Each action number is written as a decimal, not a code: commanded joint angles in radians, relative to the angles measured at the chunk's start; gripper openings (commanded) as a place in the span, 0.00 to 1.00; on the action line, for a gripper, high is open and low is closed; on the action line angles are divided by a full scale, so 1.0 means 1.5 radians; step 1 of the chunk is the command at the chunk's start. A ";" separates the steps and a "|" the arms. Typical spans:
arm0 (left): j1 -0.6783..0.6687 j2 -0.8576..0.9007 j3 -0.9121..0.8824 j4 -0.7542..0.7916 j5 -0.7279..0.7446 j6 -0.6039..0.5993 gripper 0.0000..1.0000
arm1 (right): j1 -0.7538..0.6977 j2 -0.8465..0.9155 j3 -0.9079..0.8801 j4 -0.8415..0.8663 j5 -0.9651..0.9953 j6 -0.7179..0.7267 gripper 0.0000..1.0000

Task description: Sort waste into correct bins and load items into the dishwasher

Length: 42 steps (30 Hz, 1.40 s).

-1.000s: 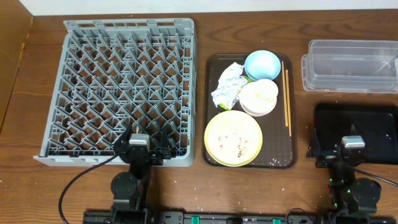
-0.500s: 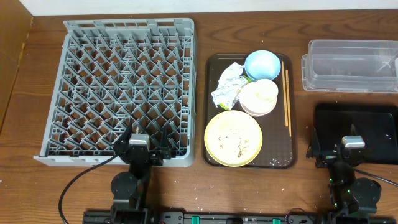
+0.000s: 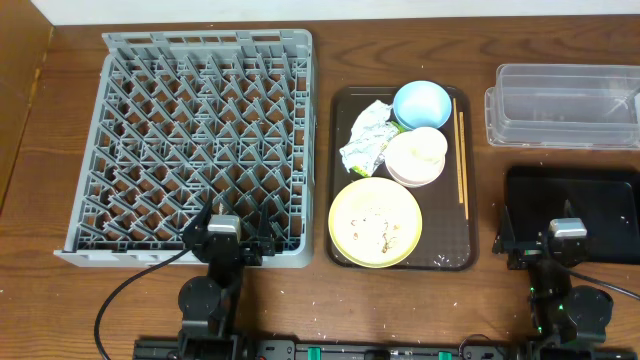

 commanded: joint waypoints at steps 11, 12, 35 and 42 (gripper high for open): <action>0.001 -0.004 -0.009 -0.025 0.024 0.009 0.98 | -0.008 -0.005 -0.001 -0.003 -0.003 0.007 0.99; 0.001 -0.004 -0.009 -0.025 0.024 0.009 0.98 | -0.008 -0.005 -0.001 -0.003 -0.003 0.007 0.99; 0.002 -0.001 0.026 0.407 0.507 -0.390 0.98 | -0.008 -0.005 -0.001 -0.003 -0.003 0.007 0.99; 0.033 0.136 0.250 0.081 0.478 -0.254 0.98 | -0.008 -0.005 -0.001 -0.003 -0.003 0.007 0.99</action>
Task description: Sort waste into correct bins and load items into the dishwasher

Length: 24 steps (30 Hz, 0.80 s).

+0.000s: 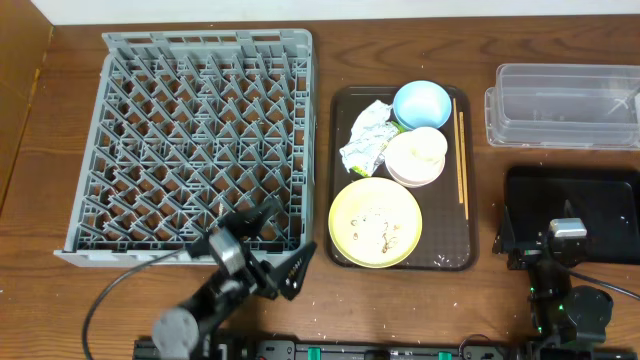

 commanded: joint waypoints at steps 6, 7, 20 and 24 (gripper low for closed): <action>0.016 0.379 0.493 -0.512 -0.015 0.260 0.98 | -0.008 -0.004 -0.001 -0.003 -0.003 0.007 0.99; 0.016 0.436 0.562 -0.599 -0.016 0.288 0.98 | -0.008 -0.004 -0.001 -0.003 -0.003 0.007 0.99; 0.008 0.820 0.901 -1.020 -0.021 0.247 0.98 | -0.008 -0.004 -0.001 -0.003 -0.003 0.007 0.99; -0.041 0.845 0.914 -1.024 -0.210 0.165 0.98 | -0.008 -0.004 -0.001 -0.003 -0.003 0.007 0.99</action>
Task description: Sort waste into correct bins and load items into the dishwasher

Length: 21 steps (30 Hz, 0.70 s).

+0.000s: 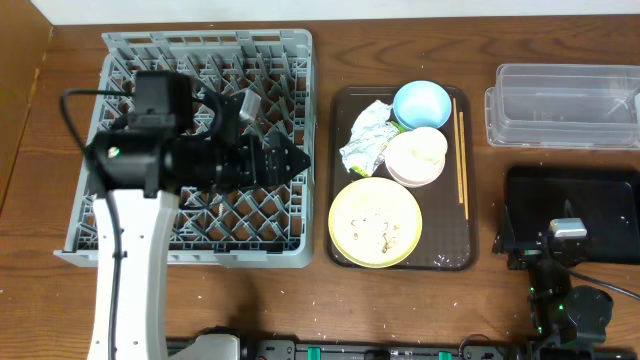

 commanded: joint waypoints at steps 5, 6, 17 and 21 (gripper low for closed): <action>-0.127 0.063 0.096 -0.075 -0.389 -0.130 0.98 | -0.008 -0.005 -0.001 -0.003 -0.003 0.007 0.99; -0.144 0.082 0.116 -0.099 -0.434 -0.140 0.98 | -0.008 -0.004 -0.001 -0.003 -0.003 0.007 0.99; -0.209 0.222 0.195 -0.058 -0.484 -0.156 0.98 | -0.008 -0.004 -0.001 -0.003 -0.003 0.007 0.99; -0.210 0.223 0.195 0.002 -0.448 -0.156 0.98 | -0.008 -0.004 -0.001 -0.003 -0.003 0.007 0.99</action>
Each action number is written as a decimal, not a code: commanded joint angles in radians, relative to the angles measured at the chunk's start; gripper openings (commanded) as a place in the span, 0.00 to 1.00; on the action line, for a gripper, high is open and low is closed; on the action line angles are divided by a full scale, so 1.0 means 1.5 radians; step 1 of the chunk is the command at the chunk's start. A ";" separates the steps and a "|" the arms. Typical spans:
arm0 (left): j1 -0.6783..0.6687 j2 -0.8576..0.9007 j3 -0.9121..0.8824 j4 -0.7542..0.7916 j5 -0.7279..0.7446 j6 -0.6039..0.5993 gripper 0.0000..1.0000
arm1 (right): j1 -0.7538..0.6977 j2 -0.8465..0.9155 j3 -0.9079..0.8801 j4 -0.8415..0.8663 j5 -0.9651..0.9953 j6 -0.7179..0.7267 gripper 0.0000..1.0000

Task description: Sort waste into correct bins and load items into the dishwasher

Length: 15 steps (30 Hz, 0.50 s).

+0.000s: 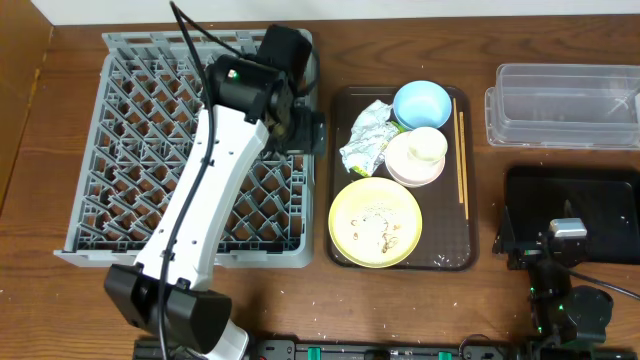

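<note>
The grey dishwasher rack [150, 150] fills the left of the table. A brown tray [340, 250] to its right carries a blue bowl [421, 102], a white bowl [417, 150] on a small plate, a yellow plate [375, 222] with food scraps, a crumpled wrapper [366, 135] and chopsticks [460, 155]. My left arm reaches over the rack, its gripper [312, 130] at the rack's right edge, just left of the wrapper; its jaws are not readable from above. My right gripper [568, 232] rests at the front right, its fingers hidden.
A clear plastic bin [565, 105] stands at the back right. A black bin [600, 190] lies in front of it, under my right arm. The left arm's white link crosses the rack diagonally from the front edge.
My left arm has swung from the rack's middle, where its fingers pointed right, to the rack's back right corner next to the tray. The right arm and the tray's items have not moved.
Both arms first rested at the table's front edge. The left arm then lifted and turned right at the rack's front, later stood high over the rack's middle, and now reaches the rack's right edge by the wrapper. Nothing on the tray has shifted.
</note>
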 commanded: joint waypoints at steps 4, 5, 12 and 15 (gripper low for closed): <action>-0.002 -0.006 0.012 0.087 0.018 -0.023 0.98 | -0.008 -0.005 -0.001 -0.003 -0.003 0.007 0.99; -0.003 -0.005 0.009 0.103 0.018 -0.028 0.98 | -0.008 -0.005 -0.001 -0.003 -0.003 0.007 0.99; -0.014 0.015 -0.019 0.193 0.019 -0.031 1.00 | -0.008 -0.004 -0.001 -0.003 -0.003 0.007 0.99; -0.017 0.035 -0.019 0.218 0.020 -0.031 0.89 | -0.008 -0.005 -0.001 -0.003 -0.003 0.007 0.99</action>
